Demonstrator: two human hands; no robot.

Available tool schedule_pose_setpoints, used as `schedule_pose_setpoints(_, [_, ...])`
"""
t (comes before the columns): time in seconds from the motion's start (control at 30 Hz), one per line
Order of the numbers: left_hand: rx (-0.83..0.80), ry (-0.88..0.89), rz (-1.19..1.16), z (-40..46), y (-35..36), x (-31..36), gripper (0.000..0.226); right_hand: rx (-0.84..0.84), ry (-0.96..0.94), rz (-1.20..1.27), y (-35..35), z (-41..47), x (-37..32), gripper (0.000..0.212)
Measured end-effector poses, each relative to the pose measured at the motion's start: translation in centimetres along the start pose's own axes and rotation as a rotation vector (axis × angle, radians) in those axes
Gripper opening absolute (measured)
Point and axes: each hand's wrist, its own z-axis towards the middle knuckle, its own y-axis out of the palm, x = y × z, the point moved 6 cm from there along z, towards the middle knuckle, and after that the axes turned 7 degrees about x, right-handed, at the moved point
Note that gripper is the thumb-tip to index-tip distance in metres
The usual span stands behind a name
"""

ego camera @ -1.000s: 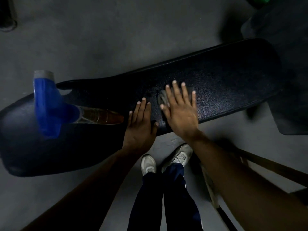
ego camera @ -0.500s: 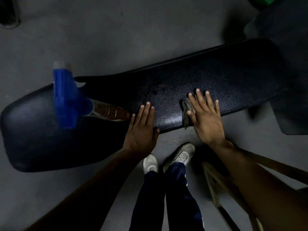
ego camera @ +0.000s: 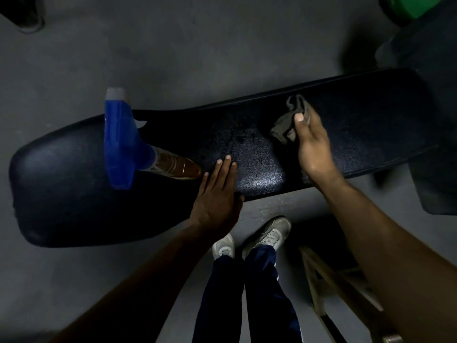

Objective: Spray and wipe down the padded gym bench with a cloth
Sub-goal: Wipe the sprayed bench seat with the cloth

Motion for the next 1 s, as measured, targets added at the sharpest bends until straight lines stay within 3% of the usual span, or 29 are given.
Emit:
schedule_pose_setpoints(0.17, [0.018, -0.010, 0.025, -0.2, 0.4, 0.0, 0.080, -0.087, -0.276, -0.615, 4.8, 1.1, -0.9, 0.062])
schedule_pose_setpoints(0.3, [0.018, -0.012, -0.001, -0.2, 0.4, 0.1, 0.079, -0.276, -0.519, -0.945, 6.6, -0.9, 0.7, 0.060])
schedule_pose_setpoints(0.43, [0.026, 0.001, -0.003, -0.4, 0.4, -0.1, 0.079, -0.419, -0.688, -1.140, 4.2, -3.7, 2.6, 0.059])
schedule_pose_setpoints(0.5, [0.026, 0.005, 0.001, -0.4, 0.3, 0.1, 0.079, -0.404, -0.648, -1.191, 1.9, -3.7, 3.3, 0.061])
schedule_pose_setpoints(0.63, [0.025, -0.008, -0.021, -0.2, 0.2, 0.2, 0.077, -0.213, -0.368, -1.113, -1.2, -0.1, 2.6, 0.061])
schedule_pose_setpoints(0.77, [0.032, -0.038, -0.033, -0.1, 0.3, 0.3, 0.077, -0.114, -0.221, -0.999, 2.3, 3.8, 0.4, 0.059])
schedule_pose_setpoints(1.0, [0.029, -0.063, -0.020, -0.1, 0.2, 0.9, 0.076, -0.462, -0.573, -1.087, 11.4, 0.7, -1.3, 0.061])
